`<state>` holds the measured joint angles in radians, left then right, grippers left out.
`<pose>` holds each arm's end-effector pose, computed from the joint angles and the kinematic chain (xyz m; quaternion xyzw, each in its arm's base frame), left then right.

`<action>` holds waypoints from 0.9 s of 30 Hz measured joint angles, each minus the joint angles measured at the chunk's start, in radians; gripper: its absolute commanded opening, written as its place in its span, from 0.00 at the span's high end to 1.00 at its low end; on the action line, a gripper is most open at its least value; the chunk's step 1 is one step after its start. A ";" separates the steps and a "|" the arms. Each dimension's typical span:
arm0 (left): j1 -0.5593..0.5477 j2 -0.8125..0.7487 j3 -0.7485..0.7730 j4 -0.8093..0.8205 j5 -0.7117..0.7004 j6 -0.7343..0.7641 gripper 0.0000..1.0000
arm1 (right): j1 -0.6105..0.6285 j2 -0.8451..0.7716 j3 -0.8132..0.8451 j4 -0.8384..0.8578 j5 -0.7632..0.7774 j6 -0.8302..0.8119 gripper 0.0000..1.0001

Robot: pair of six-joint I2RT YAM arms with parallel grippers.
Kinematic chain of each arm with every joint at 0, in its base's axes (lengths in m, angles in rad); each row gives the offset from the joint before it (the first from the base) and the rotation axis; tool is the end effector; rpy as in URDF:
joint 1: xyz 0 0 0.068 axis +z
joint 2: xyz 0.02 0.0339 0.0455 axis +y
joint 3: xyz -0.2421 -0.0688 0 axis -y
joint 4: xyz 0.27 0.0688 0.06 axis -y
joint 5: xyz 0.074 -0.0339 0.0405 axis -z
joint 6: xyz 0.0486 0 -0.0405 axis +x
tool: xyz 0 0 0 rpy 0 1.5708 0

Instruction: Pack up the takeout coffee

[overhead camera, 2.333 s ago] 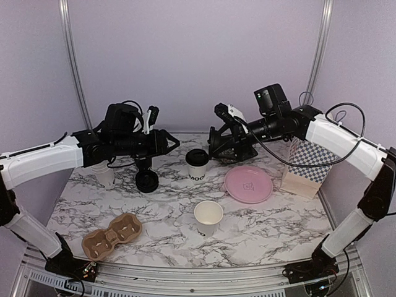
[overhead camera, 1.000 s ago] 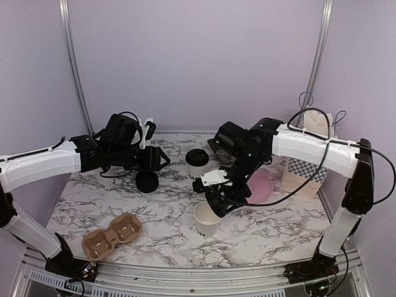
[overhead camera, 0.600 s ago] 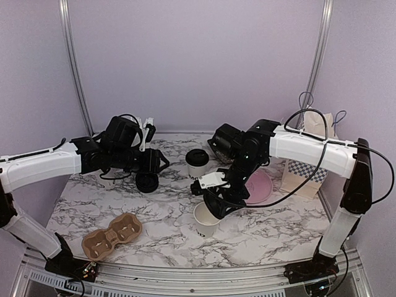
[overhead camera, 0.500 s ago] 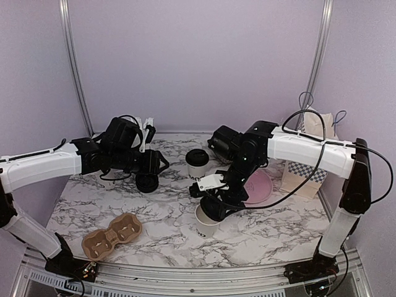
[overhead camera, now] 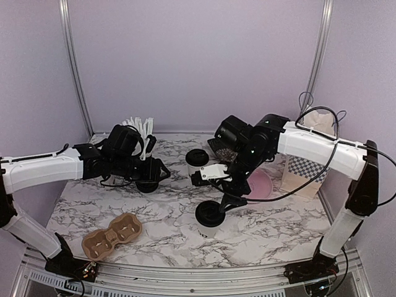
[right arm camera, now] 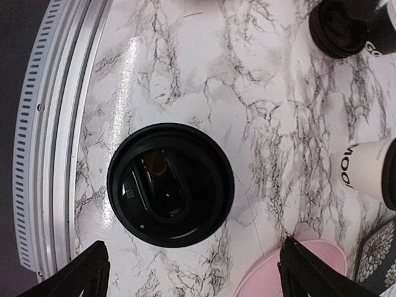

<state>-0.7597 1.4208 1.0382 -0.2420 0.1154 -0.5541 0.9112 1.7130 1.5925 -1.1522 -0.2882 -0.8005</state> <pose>0.2542 -0.2492 0.2362 0.1173 0.8813 -0.3184 0.3289 0.2127 0.2969 0.2650 -0.7530 0.6255 0.1499 0.1389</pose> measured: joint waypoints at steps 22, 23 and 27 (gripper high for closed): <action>-0.159 0.174 -0.055 0.261 0.314 -0.169 0.35 | -0.362 0.000 -0.311 0.164 -0.563 0.244 0.25; -0.159 0.180 -0.053 0.265 0.317 -0.170 0.36 | -0.362 0.008 -0.311 0.167 -0.573 0.248 0.25; -0.162 0.201 -0.049 0.275 0.325 -0.179 0.39 | -0.353 0.040 -0.311 0.169 -0.597 0.253 0.25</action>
<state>-0.9215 1.6218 0.9890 0.0334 0.4404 -0.7326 0.5579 1.7535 1.2816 -0.9836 -0.8856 -0.5476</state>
